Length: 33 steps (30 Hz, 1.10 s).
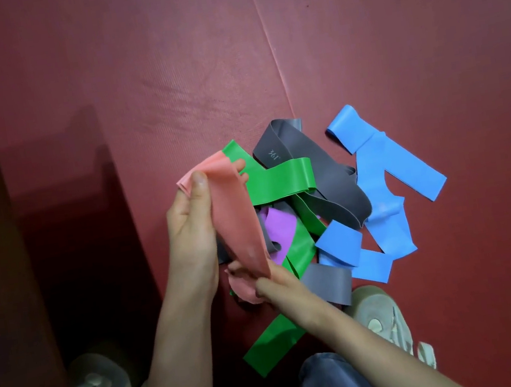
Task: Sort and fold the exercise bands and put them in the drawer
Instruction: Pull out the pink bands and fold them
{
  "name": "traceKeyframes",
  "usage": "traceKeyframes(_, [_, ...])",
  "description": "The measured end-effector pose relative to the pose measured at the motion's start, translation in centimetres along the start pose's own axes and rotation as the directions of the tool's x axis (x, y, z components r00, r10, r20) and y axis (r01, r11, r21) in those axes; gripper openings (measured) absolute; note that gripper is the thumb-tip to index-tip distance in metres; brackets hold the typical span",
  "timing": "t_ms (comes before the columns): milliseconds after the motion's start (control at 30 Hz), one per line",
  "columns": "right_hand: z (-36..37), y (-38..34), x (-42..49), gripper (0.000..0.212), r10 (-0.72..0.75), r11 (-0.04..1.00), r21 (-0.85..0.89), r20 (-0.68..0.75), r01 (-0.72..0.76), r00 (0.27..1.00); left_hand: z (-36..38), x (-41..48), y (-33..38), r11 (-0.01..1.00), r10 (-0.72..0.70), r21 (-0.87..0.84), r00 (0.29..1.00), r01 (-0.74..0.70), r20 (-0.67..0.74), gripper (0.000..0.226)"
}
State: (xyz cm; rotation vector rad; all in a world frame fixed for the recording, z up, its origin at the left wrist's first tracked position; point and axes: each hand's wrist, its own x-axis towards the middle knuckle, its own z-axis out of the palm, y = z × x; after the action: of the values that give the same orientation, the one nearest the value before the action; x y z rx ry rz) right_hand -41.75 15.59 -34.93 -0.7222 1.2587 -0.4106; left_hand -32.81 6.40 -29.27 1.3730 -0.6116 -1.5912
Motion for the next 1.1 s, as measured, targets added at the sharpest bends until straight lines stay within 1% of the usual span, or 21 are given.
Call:
traceKeyframes(67, [-0.3, -0.3, -0.3, 0.056, 0.006, 0.999, -0.054, 0.062, -0.003, 0.998, -0.2, 0.0, -0.1, 1.0, 0.003, 0.013, 1.0, -0.003, -0.003, 0.037])
traceKeyframes(133, [-0.4, -0.6, -0.3, 0.055, 0.042, 0.993, -0.12, 0.173, -0.021, 0.984, -0.2, 0.1, -0.3, 1.0, 0.007, 0.018, 1.0, -0.007, -0.015, 0.035])
traceKeyframes(200, [-0.5, -0.7, -0.3, 0.047, 0.112, 0.983, -0.174, 0.287, -0.063, 0.951, -0.2, 0.0, -0.3, 1.0, 0.008, 0.0, 1.0, -0.008, -0.019, 0.035])
traceKeyframes(233, [-0.5, -0.6, -0.2, 0.041, 0.143, 0.974, -0.212, 0.313, -0.078, 0.939, -0.1, 0.0, -0.3, 1.0, 0.009, -0.01, 1.0, -0.009, -0.011, 0.035])
traceKeyframes(267, [-0.5, -0.4, -0.1, 0.037, 0.169, 0.966, -0.241, 0.307, -0.095, 0.937, -0.1, -0.1, -0.3, 1.0, 0.009, -0.013, 1.0, -0.009, -0.005, 0.037])
traceKeyframes(333, [-0.4, 0.2, 0.1, 0.029, 0.186, 0.964, -0.229, 0.218, -0.135, 0.958, -0.2, -0.1, -0.2, 1.0, 0.014, -0.008, 1.0, -0.014, -0.002, 0.039])
traceKeyframes(367, [-0.3, 0.4, 0.2, 0.03, 0.198, 0.965, -0.206, 0.166, -0.163, 0.966, -0.2, -0.1, -0.2, 1.0, 0.019, -0.002, 1.0, -0.019, -0.005, 0.039])
traceKeyframes(467, [-0.2, 0.7, 0.7, 0.05, 0.191, 0.971, -0.157, 0.047, -0.182, 0.98, 0.0, -0.1, 0.1, 0.999, 0.029, 0.022, 0.999, -0.028, -0.017, 0.034])
traceKeyframes(533, [-0.3, 0.3, 1.0, 0.048, 0.134, 0.961, -0.242, -0.012, -0.133, 0.991, 0.1, -0.1, 0.3, 0.999, 0.027, 0.036, 0.999, -0.026, -0.028, 0.027])
traceKeyframes(567, [-0.4, 0.2, 1.2, 0.042, 0.096, 0.942, -0.319, -0.045, -0.105, 0.994, 0.2, -0.1, 0.4, 0.999, 0.023, 0.043, 0.999, -0.022, -0.031, 0.026])
traceKeyframes(633, [-0.6, 0.0, 1.5, 0.029, 0.045, 0.909, -0.408, -0.11, -0.086, 0.993, 0.2, -0.1, 0.4, 0.998, 0.019, 0.053, 0.999, -0.017, -0.033, 0.029])
traceKeyframes(667, [-0.6, -0.1, 1.5, 0.027, 0.022, 0.898, -0.432, -0.134, -0.078, 0.991, 0.2, 0.0, 0.5, 0.998, 0.02, 0.056, 0.999, -0.018, -0.031, 0.03])
traceKeyframes(733, [-0.4, -0.3, 1.3, 0.031, -0.058, 0.877, -0.481, -0.151, -0.023, 0.987, 0.1, 0.0, 0.6, 0.998, 0.029, 0.053, 0.999, -0.028, -0.02, 0.029])
traceKeyframes(800, [-0.7, -0.1, 0.7, 0.037, -0.137, 0.81, -0.585, -0.137, 0.031, 0.981, 0.2, 0.0, 0.8, 0.999, 0.039, 0.033, 0.999, -0.039, -0.008, 0.026])
traceKeyframes(867, [-1.2, 0.0, 0.2, 0.043, -0.191, 0.7, -0.712, -0.11, 0.058, 0.975, 0.3, 0.0, 0.9, 0.999, 0.034, 0.011, 0.999, -0.034, -0.014, 0.027])
traceKeyframes(933, [-1.9, 0.0, 0.0, 0.046, -0.206, 0.597, -0.802, -0.118, 0.029, 0.971, 0.4, -0.1, 0.9, 1.0, 0.027, -0.01, 1.0, -0.028, -0.015, 0.028])
traceKeyframes(967, [-2.3, -0.2, 0.1, 0.045, -0.215, 0.57, -0.822, -0.139, 0.009, 0.967, 0.4, -0.2, 0.9, 1.0, 0.027, -0.016, 1.0, -0.027, -0.008, 0.027])
traceKeyframes(1000, [-2.5, -0.4, 0.1, 0.043, -0.258, 0.576, -0.817, -0.171, 0.009, 0.951, 0.4, -0.2, 1.0, 0.999, 0.025, -0.026, 1.0, -0.025, 0.003, 0.026])
traceKeyframes(1033, [-2.7, -0.6, 0.2, 0.041, -0.321, 0.607, -0.794, -0.214, 0.027, 0.923, 0.3, -0.2, 1.1, 0.999, 0.022, -0.039, 1.0, -0.021, 0.01, 0.025])
traceKeyframes(1100, [-3.1, -1.4, 0.4, 0.032, -0.445, 0.737, -0.661, -0.316, 0.142, 0.838, 0.3, -0.3, 1.1, 0.999, 0.018, -0.047, 1.0, -0.017, 0.015, 0.027])
